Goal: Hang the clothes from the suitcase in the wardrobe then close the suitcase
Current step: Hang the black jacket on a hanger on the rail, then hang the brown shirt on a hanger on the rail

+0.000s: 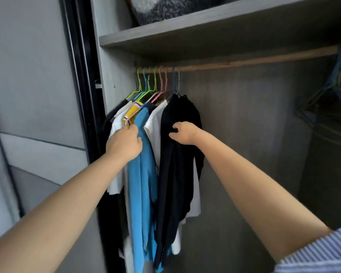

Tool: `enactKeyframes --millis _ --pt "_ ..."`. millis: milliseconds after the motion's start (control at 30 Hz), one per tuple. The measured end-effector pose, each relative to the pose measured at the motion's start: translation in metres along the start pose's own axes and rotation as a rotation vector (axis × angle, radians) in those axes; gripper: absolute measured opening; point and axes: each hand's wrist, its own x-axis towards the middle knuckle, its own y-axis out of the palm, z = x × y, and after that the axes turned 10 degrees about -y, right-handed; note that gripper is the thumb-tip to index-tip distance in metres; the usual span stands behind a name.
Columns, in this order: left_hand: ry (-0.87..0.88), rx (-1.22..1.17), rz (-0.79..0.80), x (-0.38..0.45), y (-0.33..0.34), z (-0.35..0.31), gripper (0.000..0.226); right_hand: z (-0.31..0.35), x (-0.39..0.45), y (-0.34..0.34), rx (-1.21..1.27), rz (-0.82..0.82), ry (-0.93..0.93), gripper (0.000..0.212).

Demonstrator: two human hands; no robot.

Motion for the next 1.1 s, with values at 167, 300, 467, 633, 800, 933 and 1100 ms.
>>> enactKeyframes --millis 167,300,467,633,800,933,1100 --pt "-0.066 0.130 -0.031 -0.088 -0.029 0.014 0.032 0.024 -0.063 0.008 -0.017 -0.077 -0.203 0.036" --pt "-0.131 0.216 0.036 -0.161 -0.044 0.038 0.030 0.063 -0.111 0.030 0.055 -0.036 -0.362 0.038" --pt "-0.225 0.325 0.140 -0.241 -0.064 0.090 0.030 0.128 -0.168 0.064 0.174 -0.049 -0.523 0.031" --pt "-0.376 0.346 0.288 -0.340 -0.066 0.179 0.030 0.199 -0.227 0.133 0.251 0.115 -0.629 0.028" --pt "-0.481 0.381 0.498 -0.434 -0.061 0.268 0.030 0.265 -0.275 0.216 0.294 0.333 -0.564 0.030" --pt "-0.518 0.415 0.738 -0.520 -0.053 0.358 0.031 0.343 -0.331 0.304 0.389 0.518 -0.411 0.030" --pt "-0.503 0.395 0.977 -0.631 -0.036 0.445 0.031 0.410 -0.422 0.407 0.422 0.808 -0.289 0.030"
